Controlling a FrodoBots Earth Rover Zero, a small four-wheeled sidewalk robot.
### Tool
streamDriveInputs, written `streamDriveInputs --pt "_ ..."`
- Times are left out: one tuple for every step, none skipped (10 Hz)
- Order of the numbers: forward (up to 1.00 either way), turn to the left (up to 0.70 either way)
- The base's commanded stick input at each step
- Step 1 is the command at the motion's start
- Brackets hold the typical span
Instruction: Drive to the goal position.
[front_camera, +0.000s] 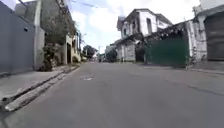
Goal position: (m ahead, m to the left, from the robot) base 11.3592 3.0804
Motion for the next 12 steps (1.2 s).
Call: streamDriveInputs --pt "1.0 0.0" --pt "1.0 0.0" --pt "1.0 0.0" --pt "1.0 0.0" --pt "1.0 0.0" --pt "1.0 0.0" --pt "1.0 0.0" --pt "1.0 0.0" --pt "1.0 0.0" --pt "1.0 0.0" --pt "1.0 0.0" --pt "1.0 0.0"
